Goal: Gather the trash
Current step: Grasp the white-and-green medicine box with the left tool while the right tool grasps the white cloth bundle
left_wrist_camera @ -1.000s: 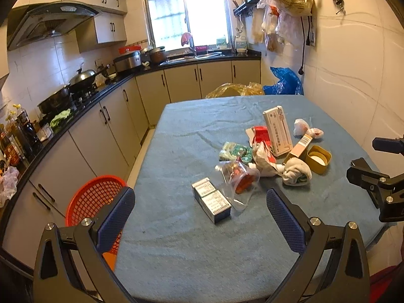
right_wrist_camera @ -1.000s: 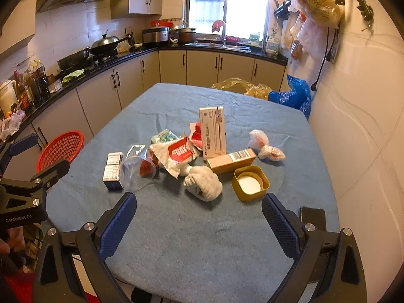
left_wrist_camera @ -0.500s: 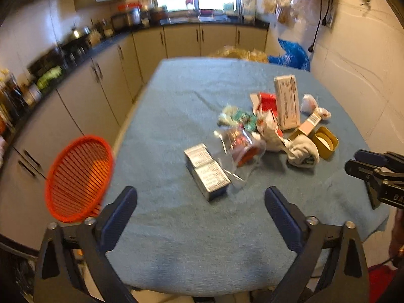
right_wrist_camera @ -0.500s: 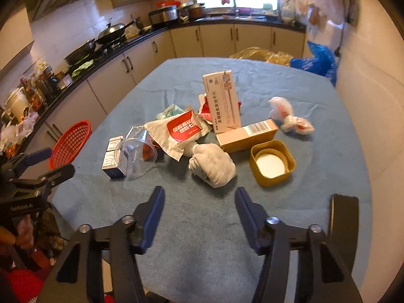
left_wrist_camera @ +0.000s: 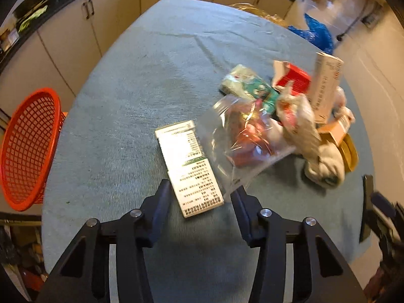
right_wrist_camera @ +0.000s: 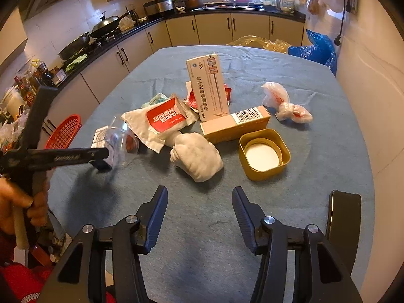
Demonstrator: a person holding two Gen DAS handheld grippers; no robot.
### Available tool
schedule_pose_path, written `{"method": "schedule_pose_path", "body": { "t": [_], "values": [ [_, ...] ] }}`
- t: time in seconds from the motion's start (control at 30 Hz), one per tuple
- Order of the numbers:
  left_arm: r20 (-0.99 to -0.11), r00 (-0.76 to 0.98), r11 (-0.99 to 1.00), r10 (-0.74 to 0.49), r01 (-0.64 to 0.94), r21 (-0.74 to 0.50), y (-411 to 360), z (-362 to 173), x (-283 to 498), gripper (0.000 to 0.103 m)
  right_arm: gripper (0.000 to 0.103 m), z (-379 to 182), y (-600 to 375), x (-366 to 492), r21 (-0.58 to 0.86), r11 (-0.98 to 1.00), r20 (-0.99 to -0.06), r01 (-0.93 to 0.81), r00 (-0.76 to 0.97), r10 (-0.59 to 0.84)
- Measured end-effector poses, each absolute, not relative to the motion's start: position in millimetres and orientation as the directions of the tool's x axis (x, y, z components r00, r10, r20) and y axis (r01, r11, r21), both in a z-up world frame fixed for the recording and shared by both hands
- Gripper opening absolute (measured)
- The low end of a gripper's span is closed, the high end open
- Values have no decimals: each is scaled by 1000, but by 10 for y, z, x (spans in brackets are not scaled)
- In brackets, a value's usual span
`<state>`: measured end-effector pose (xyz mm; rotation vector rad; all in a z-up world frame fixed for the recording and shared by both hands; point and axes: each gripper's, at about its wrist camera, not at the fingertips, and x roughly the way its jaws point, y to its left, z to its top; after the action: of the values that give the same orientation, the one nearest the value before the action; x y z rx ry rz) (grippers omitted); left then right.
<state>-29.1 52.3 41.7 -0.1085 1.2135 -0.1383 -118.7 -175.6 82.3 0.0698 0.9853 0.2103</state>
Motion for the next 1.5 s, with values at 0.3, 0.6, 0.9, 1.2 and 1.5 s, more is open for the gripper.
{"method": "schedule_pose_path", "body": {
  "t": [0.3, 0.6, 0.9, 1.2, 1.5],
  "values": [
    [-892, 365, 964, -265, 109, -242, 733, 520, -467, 45, 57, 876, -1858, -1147, 166, 978, -810, -129, 547, 210],
    [-882, 386, 961, -270, 57, -270, 992, 604, -393, 46, 57, 860, -1796, -1019, 190, 975, -814, -119, 537, 224],
    [-925, 310, 976, -217, 78, -203, 672, 398, -141, 46, 57, 849, -1771, -995, 179, 977, -816, -118, 537, 214],
    [-942, 289, 985, -169, 93, -148, 638, 305, -124, 34, 57, 771, -1655, -826, 156, 970, -825, -188, 515, 232],
    [-920, 352, 983, -171, 120, -137, 693, 442, -506, 34, 57, 413, -1572, -436, 165, 960, -863, -224, 439, 251]
  ]
}}
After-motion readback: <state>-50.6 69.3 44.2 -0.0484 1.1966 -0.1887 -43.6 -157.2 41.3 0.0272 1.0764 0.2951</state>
